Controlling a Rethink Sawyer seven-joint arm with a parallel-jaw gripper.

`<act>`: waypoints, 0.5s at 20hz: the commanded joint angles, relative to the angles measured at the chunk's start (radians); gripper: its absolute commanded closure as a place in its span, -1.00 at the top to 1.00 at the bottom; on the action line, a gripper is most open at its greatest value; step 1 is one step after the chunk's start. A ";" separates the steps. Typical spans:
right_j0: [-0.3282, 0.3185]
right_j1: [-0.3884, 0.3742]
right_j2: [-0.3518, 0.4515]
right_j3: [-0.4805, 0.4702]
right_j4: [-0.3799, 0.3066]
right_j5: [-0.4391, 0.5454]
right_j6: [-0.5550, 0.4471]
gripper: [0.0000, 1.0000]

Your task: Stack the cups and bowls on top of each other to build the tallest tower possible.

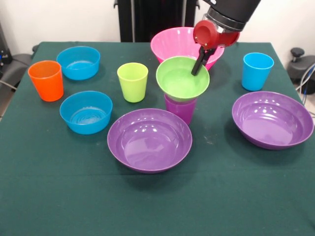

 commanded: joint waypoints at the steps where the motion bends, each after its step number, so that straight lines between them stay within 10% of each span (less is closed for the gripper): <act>1: 0.011 0.068 0.013 0.026 -0.018 -0.098 0.073 -1.00; 10: 0.015 0.080 0.018 0.030 0.014 -0.120 0.079 -1.00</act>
